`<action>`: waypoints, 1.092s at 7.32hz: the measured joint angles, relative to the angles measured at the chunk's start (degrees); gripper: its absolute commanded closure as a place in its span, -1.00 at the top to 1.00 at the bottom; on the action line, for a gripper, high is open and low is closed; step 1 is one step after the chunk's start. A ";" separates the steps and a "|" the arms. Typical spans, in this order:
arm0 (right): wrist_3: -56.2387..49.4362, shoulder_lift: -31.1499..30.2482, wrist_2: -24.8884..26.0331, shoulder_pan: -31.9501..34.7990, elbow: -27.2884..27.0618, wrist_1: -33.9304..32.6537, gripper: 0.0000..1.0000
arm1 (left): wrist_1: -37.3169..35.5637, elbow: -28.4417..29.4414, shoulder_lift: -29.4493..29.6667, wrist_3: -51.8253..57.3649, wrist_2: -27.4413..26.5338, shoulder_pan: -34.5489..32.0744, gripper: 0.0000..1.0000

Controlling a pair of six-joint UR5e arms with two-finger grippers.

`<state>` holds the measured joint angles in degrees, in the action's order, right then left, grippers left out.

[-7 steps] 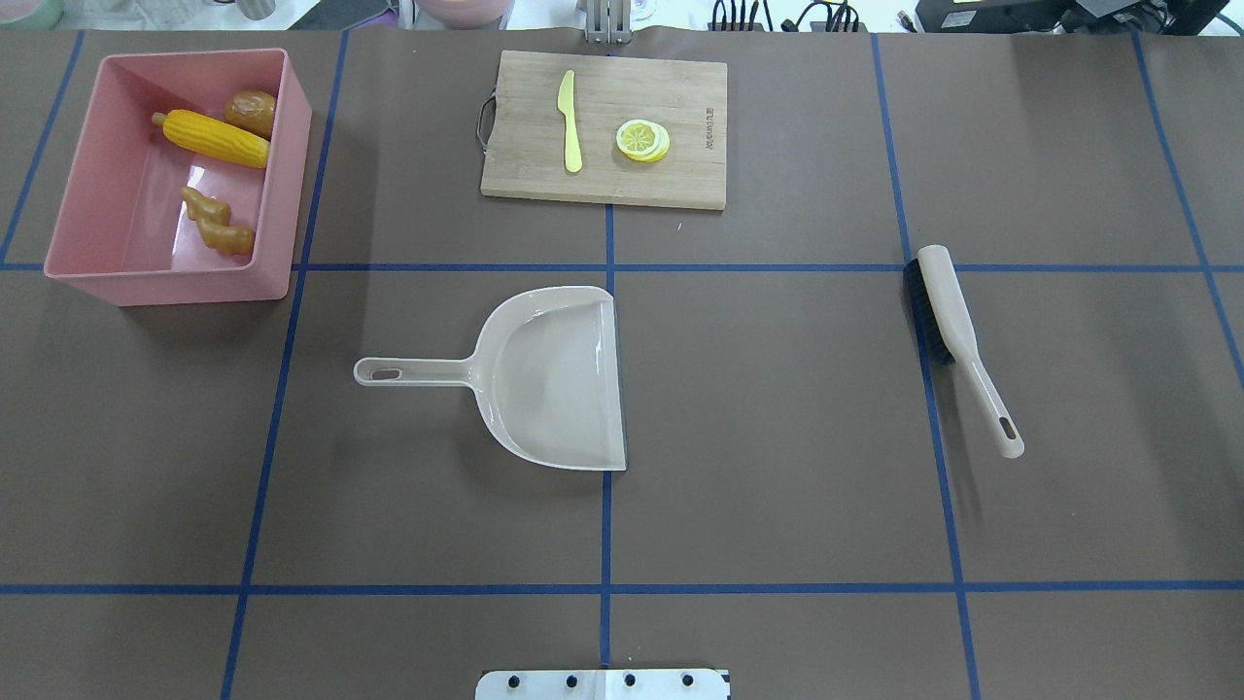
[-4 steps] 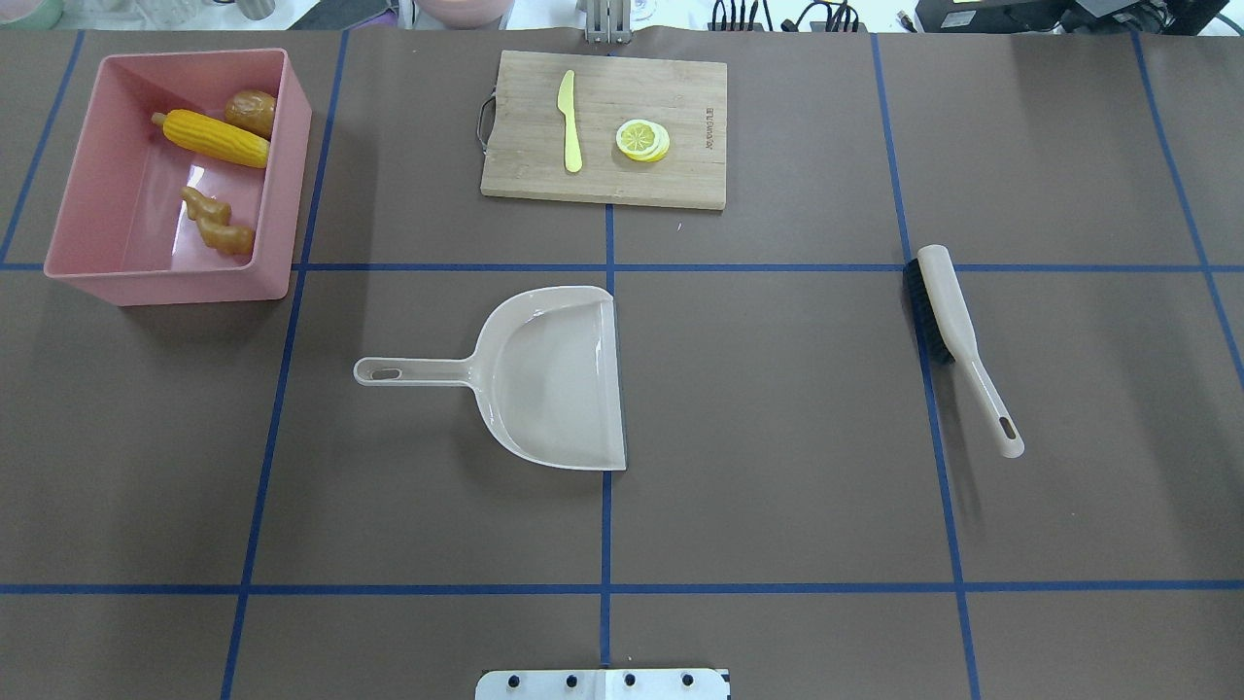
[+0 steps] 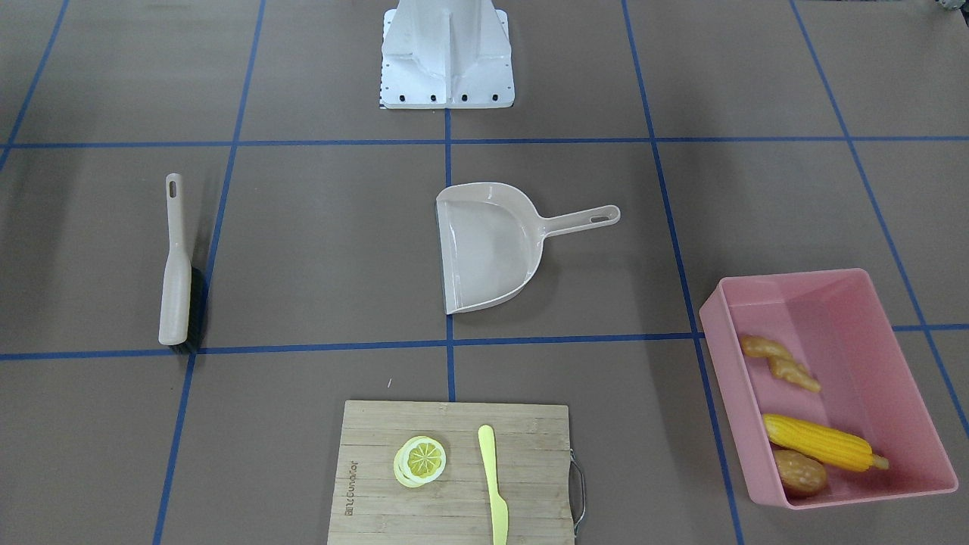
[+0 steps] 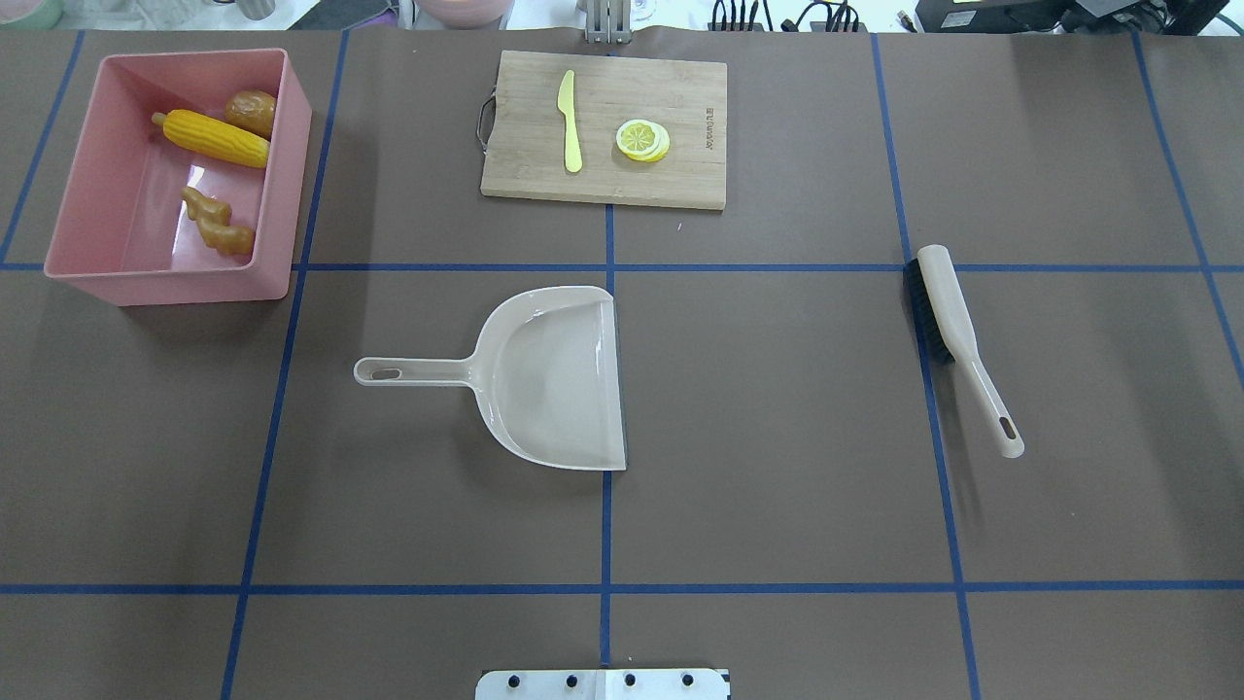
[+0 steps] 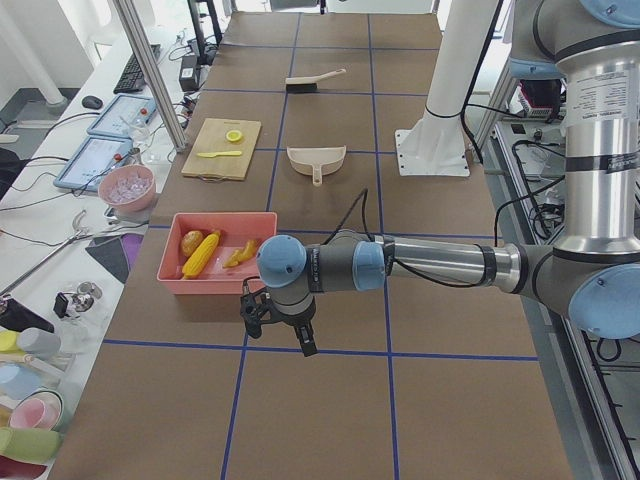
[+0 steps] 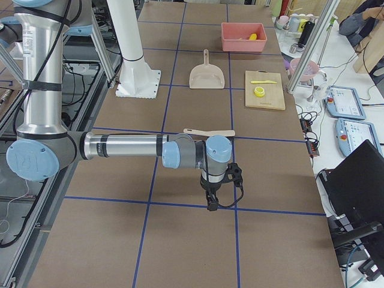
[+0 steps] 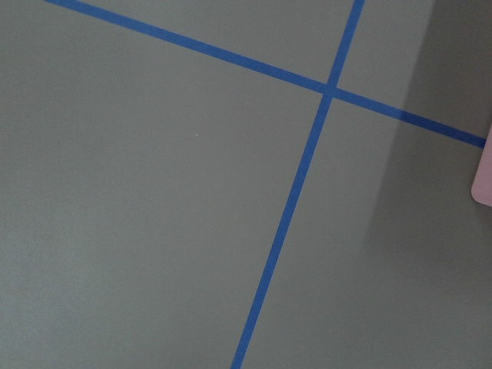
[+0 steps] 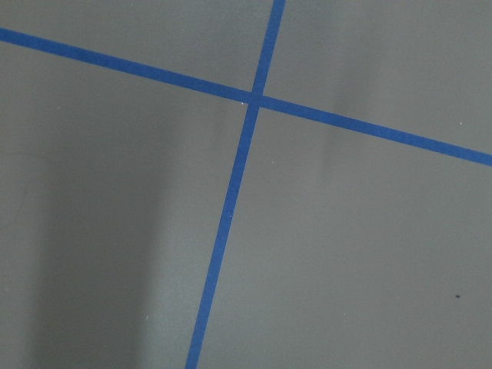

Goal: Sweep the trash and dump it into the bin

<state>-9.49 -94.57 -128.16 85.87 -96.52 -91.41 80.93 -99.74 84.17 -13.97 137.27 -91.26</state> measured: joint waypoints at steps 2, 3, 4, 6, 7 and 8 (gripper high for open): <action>0.00 0.00 0.01 0.00 0.08 0.00 1.00 | 4.96 2.11 -0.03 3.75 -0.10 -0.50 0.96; 0.00 0.00 0.01 0.00 0.10 0.00 1.00 | 6.77 3.33 0.08 5.68 -0.18 -0.55 0.96; 0.00 -0.01 0.01 0.00 0.10 0.00 1.00 | 7.54 3.89 0.41 6.53 -0.28 -0.55 0.96; 0.00 0.01 0.07 0.00 0.11 0.02 1.00 | 7.96 4.06 1.07 6.99 -0.35 -0.52 0.96; -0.02 0.04 0.11 0.00 0.13 0.03 1.00 | 8.02 4.05 1.18 7.04 -0.34 -0.51 0.96; -0.04 0.07 0.15 0.00 0.25 0.02 1.00 | 8.16 3.99 1.30 7.04 -0.34 -0.50 0.96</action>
<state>-9.53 -94.50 -128.01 85.87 -96.27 -91.38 89.09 -95.75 85.47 -6.93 136.93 -91.76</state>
